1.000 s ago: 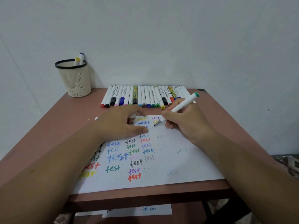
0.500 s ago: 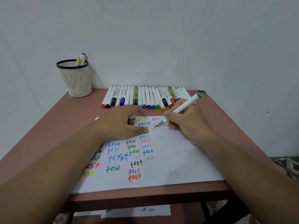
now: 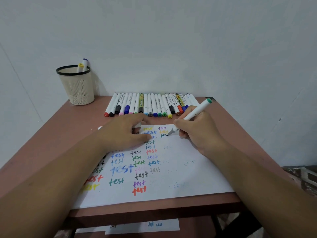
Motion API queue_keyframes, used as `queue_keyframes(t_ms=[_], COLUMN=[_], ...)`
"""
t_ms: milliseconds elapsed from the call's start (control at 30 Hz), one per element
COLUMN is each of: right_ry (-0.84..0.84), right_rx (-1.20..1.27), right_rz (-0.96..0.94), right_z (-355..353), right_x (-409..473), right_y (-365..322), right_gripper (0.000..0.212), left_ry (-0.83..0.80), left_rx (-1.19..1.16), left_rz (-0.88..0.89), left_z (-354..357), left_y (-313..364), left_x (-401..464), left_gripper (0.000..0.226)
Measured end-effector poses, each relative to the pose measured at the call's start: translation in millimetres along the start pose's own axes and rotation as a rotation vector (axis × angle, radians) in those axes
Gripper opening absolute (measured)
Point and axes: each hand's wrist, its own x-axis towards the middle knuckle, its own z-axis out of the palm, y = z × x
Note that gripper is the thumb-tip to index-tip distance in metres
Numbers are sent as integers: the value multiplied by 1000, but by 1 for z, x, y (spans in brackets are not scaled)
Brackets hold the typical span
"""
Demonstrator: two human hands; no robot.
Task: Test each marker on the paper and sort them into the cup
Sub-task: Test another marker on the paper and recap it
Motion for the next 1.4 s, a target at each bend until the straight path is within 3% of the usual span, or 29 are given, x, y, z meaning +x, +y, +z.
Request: queue_keyframes(t_ms=[200, 367, 700, 867, 967, 1100, 1400], right_ry=[35, 23, 28, -50, -155, -227, -213], right_rx=[19, -5, 44, 329, 494, 463, 457], right_rz=[12, 23, -14, -53, -8, -21, -23], right_z=[0, -1, -1, -2, 0, 4, 6], right_x=[-1, 0, -2, -5, -6, -11, -12], right_y=[-2, -3, -2, -6, -7, -11, -13], right_gripper=[21, 23, 17, 14, 14, 14, 16], left_ry=[-16, 24, 137, 260, 279, 265, 225], left_rx=[-107, -204, -145, -109, -132, -169, -283], left_rz=[11, 64, 76, 189, 173, 144, 176], left_z=[1, 4, 7, 6, 3, 1, -1], left_y=[-9, -17, -14, -11, -10, -11, -3], left_x=[4, 8, 10, 8, 9, 10, 8], left_gripper=[34, 25, 24, 38, 36, 47, 61])
